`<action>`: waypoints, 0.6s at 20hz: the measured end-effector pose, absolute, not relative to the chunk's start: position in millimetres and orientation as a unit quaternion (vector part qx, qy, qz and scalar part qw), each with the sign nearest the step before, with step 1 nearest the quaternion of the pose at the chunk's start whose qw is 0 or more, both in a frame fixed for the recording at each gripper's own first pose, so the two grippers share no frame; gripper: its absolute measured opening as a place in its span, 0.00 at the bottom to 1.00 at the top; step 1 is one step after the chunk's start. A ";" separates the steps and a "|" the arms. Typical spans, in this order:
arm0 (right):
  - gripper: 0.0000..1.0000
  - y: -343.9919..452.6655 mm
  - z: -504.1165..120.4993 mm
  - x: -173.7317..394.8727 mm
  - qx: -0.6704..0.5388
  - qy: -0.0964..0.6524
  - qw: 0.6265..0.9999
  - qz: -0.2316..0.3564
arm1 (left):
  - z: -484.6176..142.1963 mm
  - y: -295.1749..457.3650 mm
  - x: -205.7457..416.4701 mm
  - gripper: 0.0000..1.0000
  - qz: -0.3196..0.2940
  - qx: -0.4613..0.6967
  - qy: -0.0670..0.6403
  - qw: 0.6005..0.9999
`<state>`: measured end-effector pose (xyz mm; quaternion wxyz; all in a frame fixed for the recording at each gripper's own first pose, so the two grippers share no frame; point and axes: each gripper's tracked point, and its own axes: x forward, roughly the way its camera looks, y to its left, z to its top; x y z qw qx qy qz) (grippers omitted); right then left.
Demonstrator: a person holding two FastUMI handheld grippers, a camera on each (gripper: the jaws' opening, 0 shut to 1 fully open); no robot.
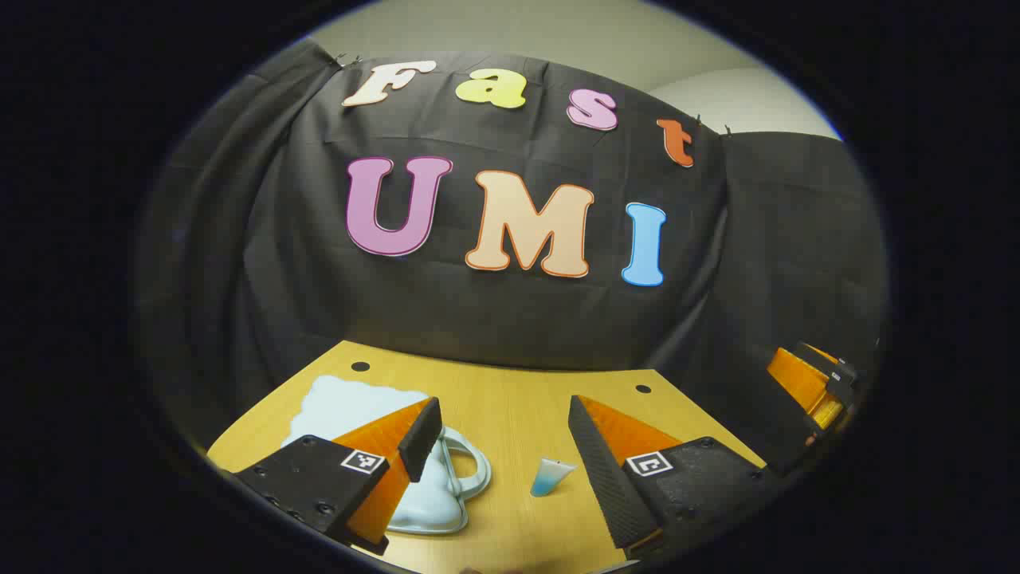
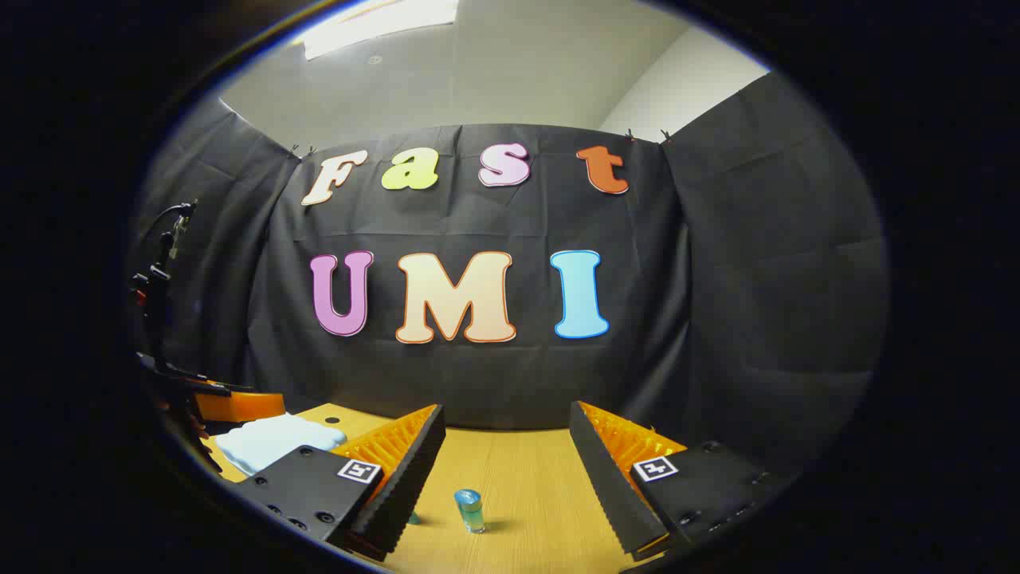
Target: First open the suitcase, pack the skin care products into it, and then close the suitcase.
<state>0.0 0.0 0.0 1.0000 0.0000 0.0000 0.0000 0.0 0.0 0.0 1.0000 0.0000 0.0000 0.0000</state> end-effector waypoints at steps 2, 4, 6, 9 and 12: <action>0.98 4.0 -1.6 3.3 0.001 0.003 1.000 0.005 | -2.1 0.9 2.5 0.94 0.001 -0.003 0.004 1.000; 0.98 5.2 -4.2 6.5 0.001 0.006 1.000 0.009 | -9.1 6.6 9.5 0.94 0.009 -0.004 0.022 1.000; 0.98 5.0 -6.6 8.7 0.002 0.009 1.000 0.010 | -20.3 5.4 21.4 0.93 0.001 -0.016 0.054 0.998; 0.98 4.5 -11.2 9.4 0.007 0.014 1.000 0.007 | -36.8 7.1 43.1 0.93 -0.014 -0.038 0.109 0.993; 0.98 -0.1 -17.1 6.5 0.006 0.020 1.000 -0.001 | -56.0 16.2 72.2 0.92 -0.010 -0.052 0.172 0.984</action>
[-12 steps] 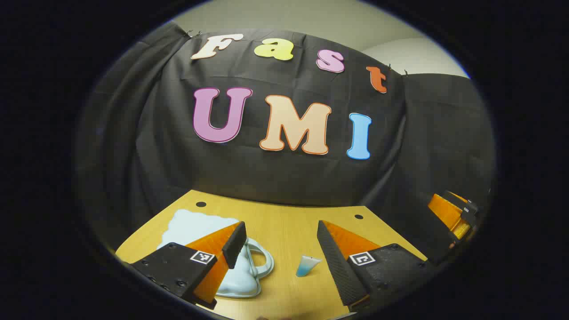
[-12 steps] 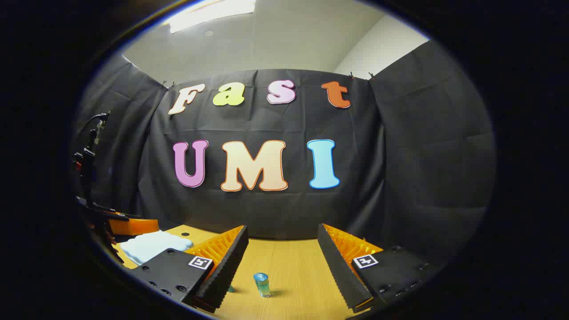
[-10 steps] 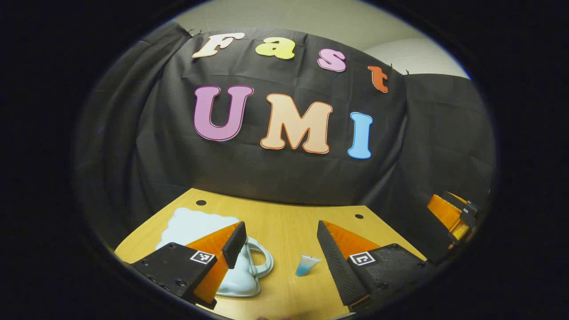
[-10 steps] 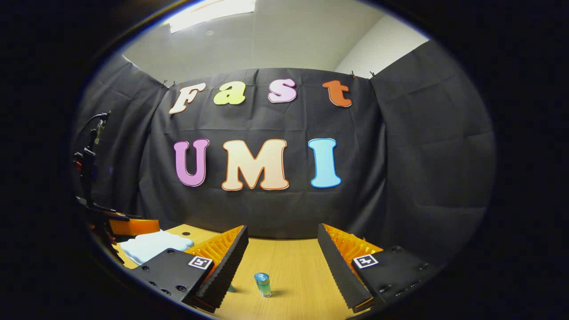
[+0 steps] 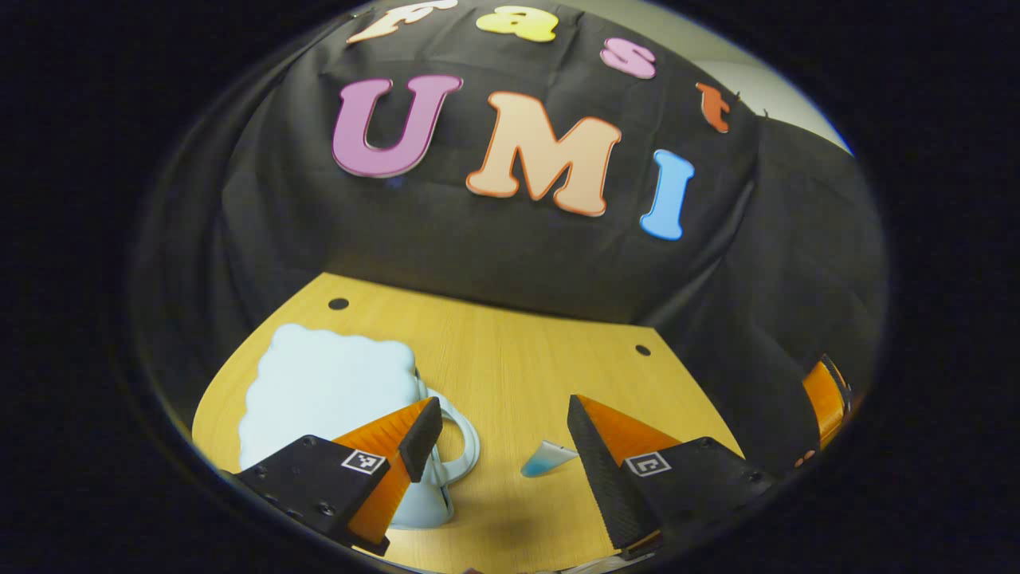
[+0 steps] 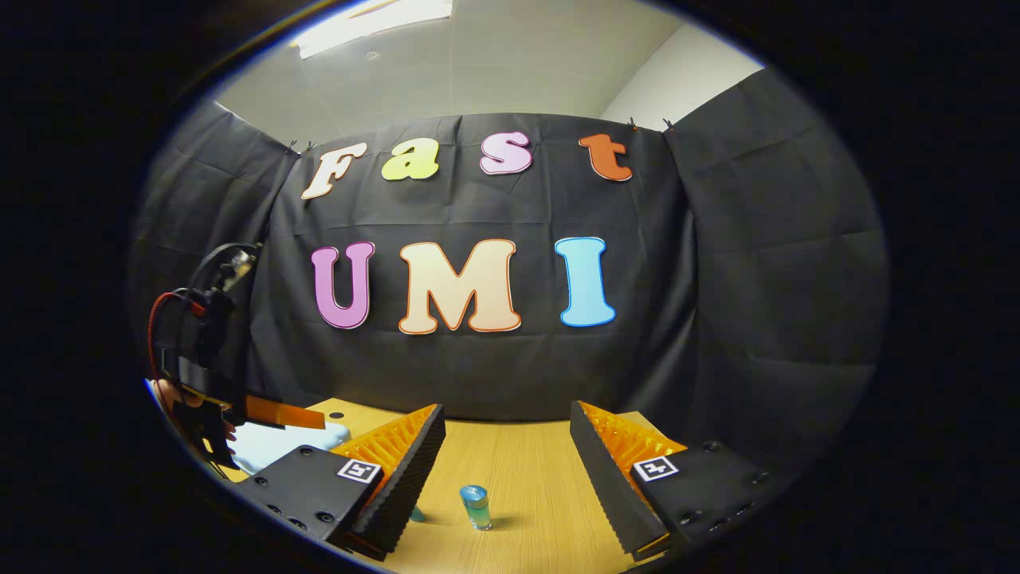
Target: First open the suitcase, pack the skin care products into it, and then close the suitcase.
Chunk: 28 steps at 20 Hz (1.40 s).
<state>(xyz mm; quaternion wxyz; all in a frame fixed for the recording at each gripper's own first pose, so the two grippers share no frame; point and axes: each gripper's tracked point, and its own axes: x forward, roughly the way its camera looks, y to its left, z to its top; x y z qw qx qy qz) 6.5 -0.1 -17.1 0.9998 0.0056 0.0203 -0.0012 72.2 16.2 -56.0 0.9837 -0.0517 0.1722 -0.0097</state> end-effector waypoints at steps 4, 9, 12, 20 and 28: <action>0.98 -9.8 -25.0 0.5 0.006 0.031 0.999 -0.016 | -85.9 22.3 105.0 0.92 -0.010 -0.079 0.262 0.962; 0.98 -20.3 -26.8 -3.6 0.012 0.035 0.999 -0.030 | -135.6 31.2 138.6 0.92 0.009 -0.081 0.367 0.926; 0.98 -24.3 -25.4 -6.2 0.014 0.033 0.999 -0.033 | -157.3 32.1 151.1 0.91 0.020 -0.092 0.416 0.905; 0.99 -34.4 -26.3 -9.5 0.015 0.032 0.999 -0.036 | -207.4 46.4 157.1 0.66 0.060 -0.090 0.506 0.856; 0.98 -42.8 -27.0 -14.6 0.022 0.033 0.998 -0.042 | -225.3 55.4 159.1 0.40 0.081 -0.033 0.553 0.829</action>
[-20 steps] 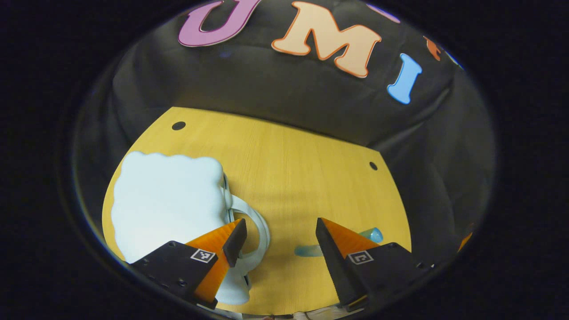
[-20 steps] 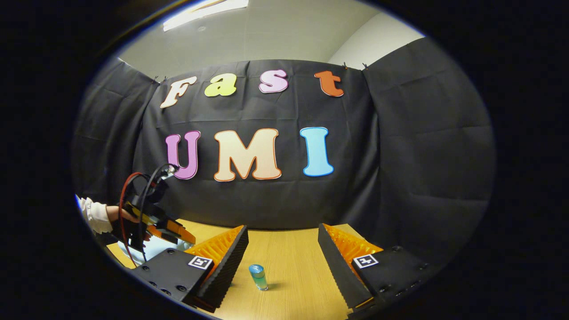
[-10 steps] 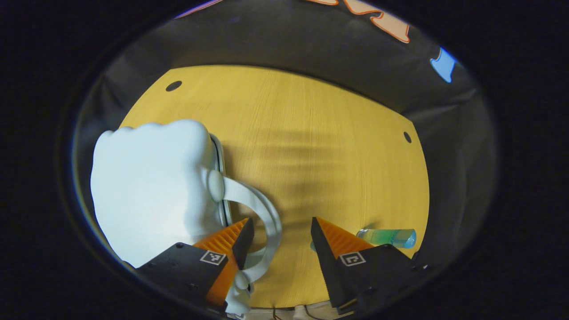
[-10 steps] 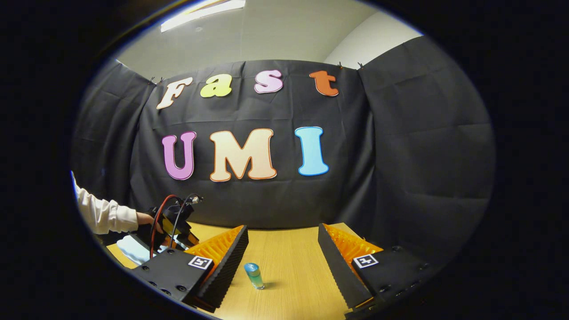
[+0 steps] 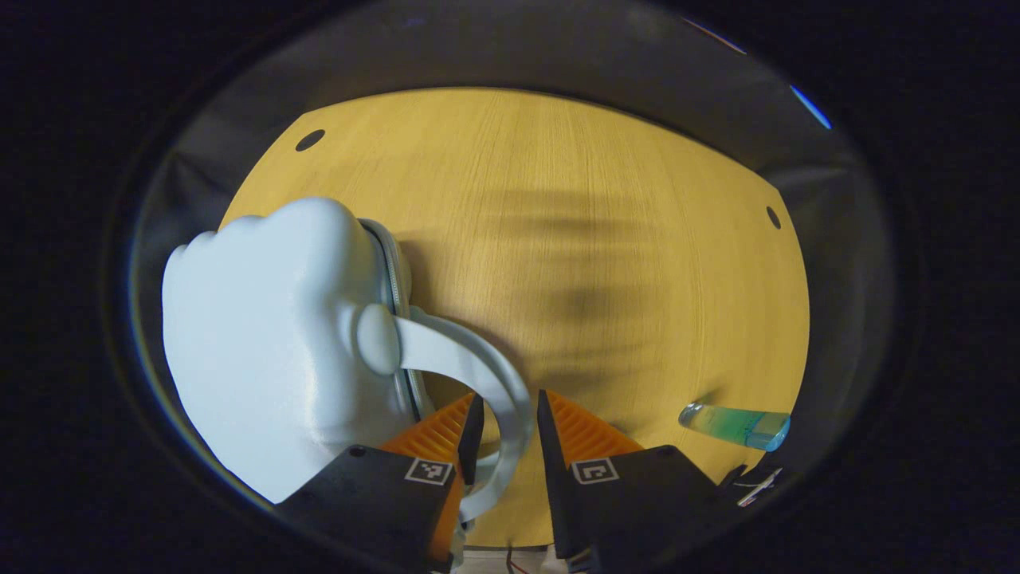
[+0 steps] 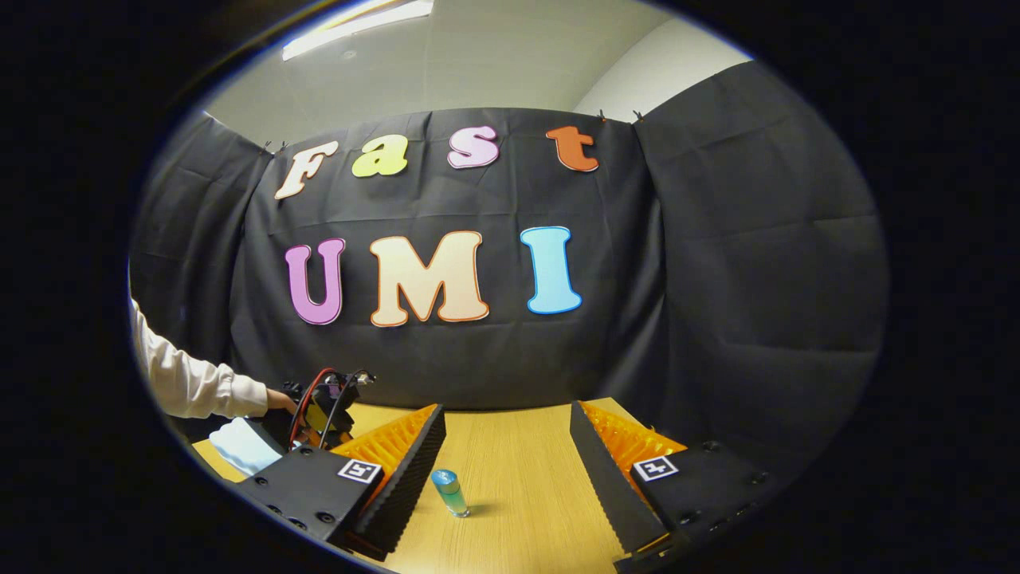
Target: First open the suitcase, pack the skin care products into it, and then close the suitcase.
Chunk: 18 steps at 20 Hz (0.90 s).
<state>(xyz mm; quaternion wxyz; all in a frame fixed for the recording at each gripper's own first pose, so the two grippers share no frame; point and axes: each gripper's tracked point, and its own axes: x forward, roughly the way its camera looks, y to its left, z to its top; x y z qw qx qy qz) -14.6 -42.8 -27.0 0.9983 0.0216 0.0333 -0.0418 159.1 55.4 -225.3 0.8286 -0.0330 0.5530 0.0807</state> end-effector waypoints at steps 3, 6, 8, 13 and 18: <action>0.98 -48.6 -26.4 -17.6 0.021 0.032 0.998 -0.046 | -231.1 61.0 159.5 0.36 0.089 -0.019 0.563 0.821; 0.98 -54.3 -27.4 -20.5 0.023 0.033 0.998 -0.052 | -235.7 61.9 159.4 0.18 0.087 -0.029 0.571 0.816; 0.98 -57.2 -27.4 -21.7 0.025 0.033 0.998 -0.055 | -237.1 59.8 158.6 0.20 0.086 -0.035 0.575 0.813; 0.98 -58.5 -26.6 -24.7 0.019 0.033 0.998 -0.056 | -233.3 53.5 160.4 0.05 0.087 -0.094 0.568 0.813; 0.98 -47.2 -26.4 -20.1 0.019 0.035 0.998 -0.039 | -208.1 49.3 160.5 0.01 0.065 -0.130 0.550 0.822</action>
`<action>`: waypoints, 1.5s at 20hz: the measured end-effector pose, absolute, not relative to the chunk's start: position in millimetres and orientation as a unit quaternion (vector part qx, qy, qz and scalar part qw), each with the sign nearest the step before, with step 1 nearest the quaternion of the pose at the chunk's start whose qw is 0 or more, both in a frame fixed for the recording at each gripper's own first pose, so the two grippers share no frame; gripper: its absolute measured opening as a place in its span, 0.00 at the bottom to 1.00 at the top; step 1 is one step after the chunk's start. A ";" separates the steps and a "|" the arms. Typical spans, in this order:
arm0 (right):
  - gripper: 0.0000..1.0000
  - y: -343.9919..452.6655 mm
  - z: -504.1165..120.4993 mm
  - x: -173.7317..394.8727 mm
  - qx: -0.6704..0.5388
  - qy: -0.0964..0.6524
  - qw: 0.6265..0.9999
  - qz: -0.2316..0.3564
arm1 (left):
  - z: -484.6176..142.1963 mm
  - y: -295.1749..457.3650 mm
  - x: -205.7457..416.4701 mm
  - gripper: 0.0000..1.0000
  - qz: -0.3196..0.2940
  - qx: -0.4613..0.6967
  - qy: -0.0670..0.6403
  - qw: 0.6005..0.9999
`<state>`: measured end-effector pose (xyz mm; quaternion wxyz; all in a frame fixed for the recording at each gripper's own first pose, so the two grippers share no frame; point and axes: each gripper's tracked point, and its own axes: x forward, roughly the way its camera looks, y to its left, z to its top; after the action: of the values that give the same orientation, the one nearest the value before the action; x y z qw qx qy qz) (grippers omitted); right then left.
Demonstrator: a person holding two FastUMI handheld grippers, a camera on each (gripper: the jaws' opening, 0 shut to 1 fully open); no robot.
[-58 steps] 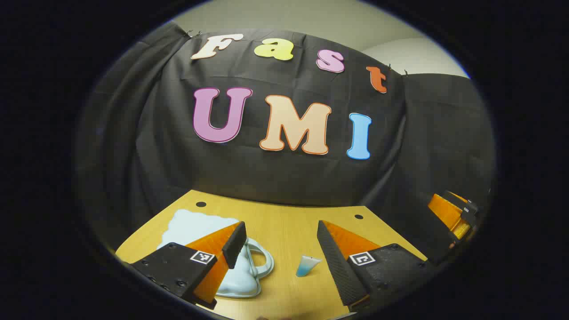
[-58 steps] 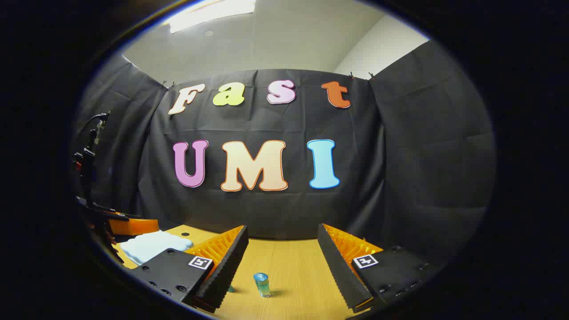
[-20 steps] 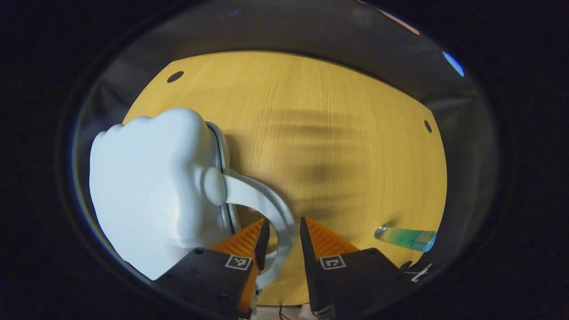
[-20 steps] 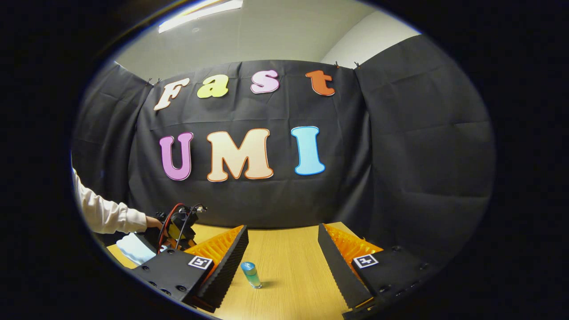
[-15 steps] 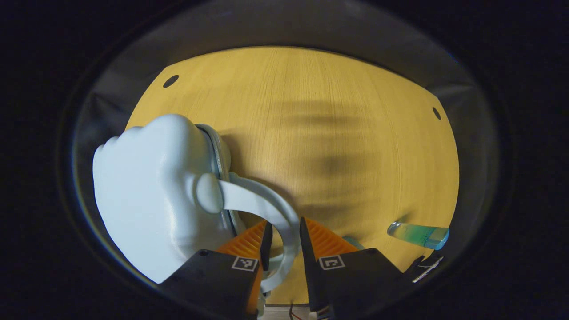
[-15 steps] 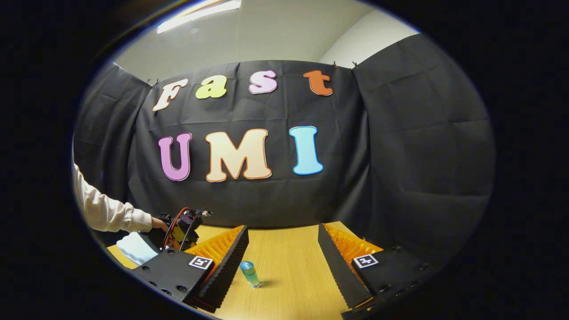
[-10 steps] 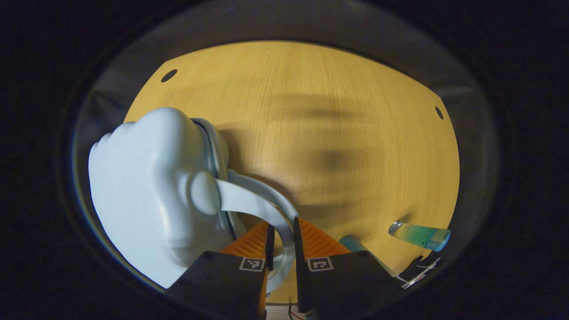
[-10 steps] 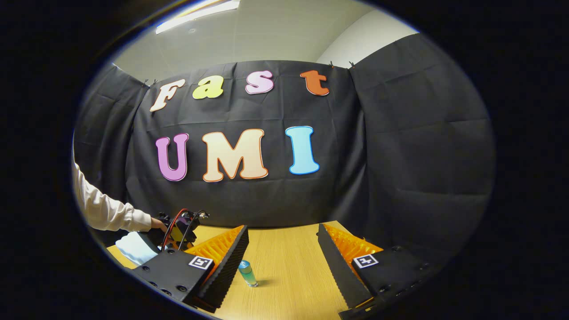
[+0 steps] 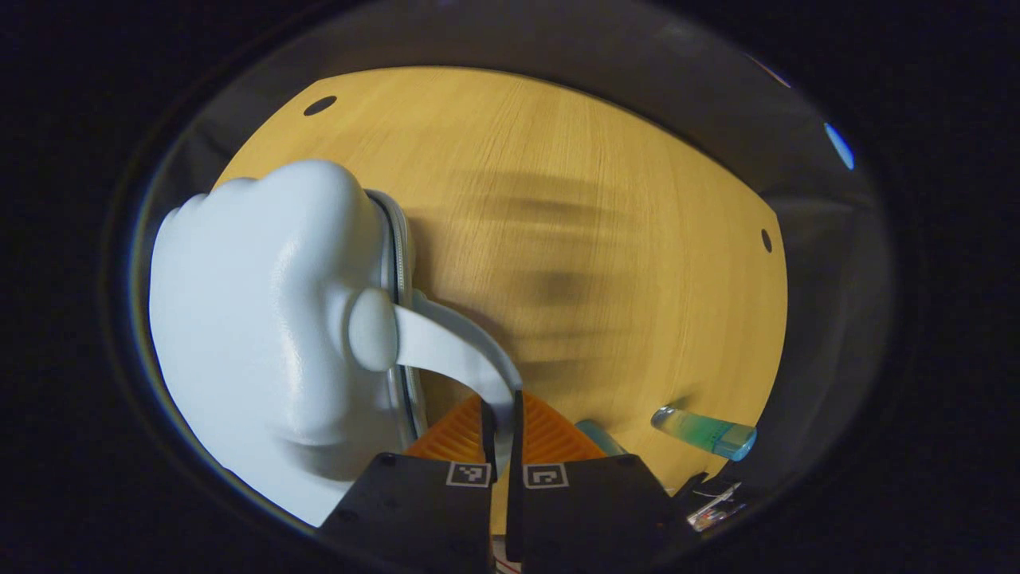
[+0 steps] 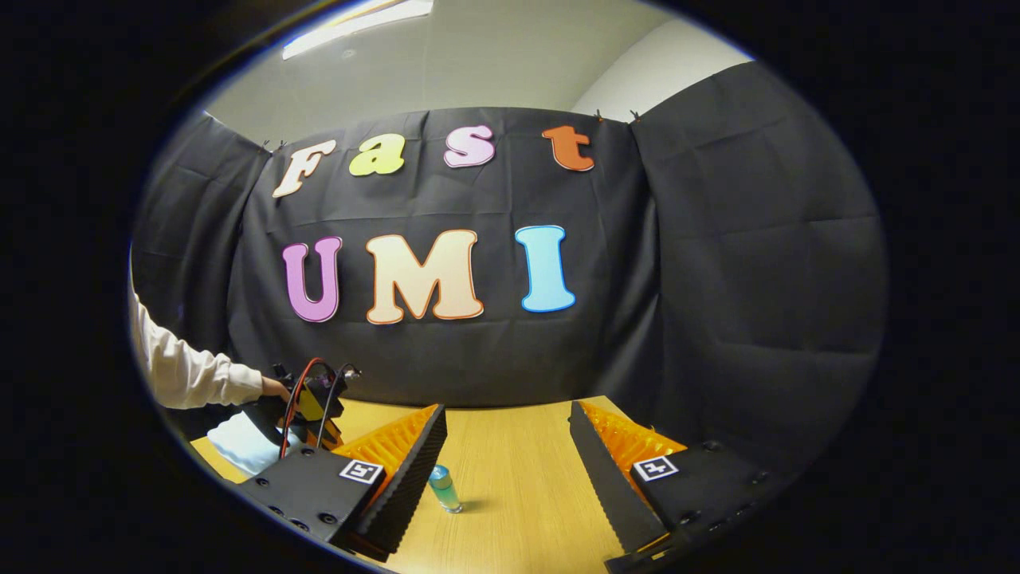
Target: First open the suitcase, pack the skin care products into it, and then close the suitcase.
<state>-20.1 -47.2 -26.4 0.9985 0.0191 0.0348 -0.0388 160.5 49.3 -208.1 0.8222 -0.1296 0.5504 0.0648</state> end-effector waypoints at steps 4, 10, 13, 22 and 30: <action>0.98 -28.3 -27.9 -14.2 0.019 0.038 0.999 -0.014 | -164.0 44.8 150.4 0.01 0.039 -0.136 0.522 0.841; 0.98 0.6 -26.5 -5.7 0.012 0.035 0.999 0.022 | -69.7 72.4 124.4 0.00 0.012 -0.160 0.459 0.874; 0.98 17.6 -27.5 -1.0 0.017 0.038 0.998 0.037 | -23.5 107.2 101.3 0.00 0.015 -0.176 0.426 0.887; 0.98 85.1 -27.9 14.2 0.030 0.037 0.996 0.080 | 50.7 274.1 30.8 0.01 0.109 -0.187 0.357 0.909; 0.98 142.0 -32.2 30.8 0.057 0.040 0.993 0.095 | 19.7 410.0 -5.5 0.01 0.213 -0.150 0.348 0.901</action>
<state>30.8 142.0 -32.2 0.9930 0.0575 0.0397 0.0950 -5.5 410.0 19.7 0.9008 -0.1499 0.3476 0.2126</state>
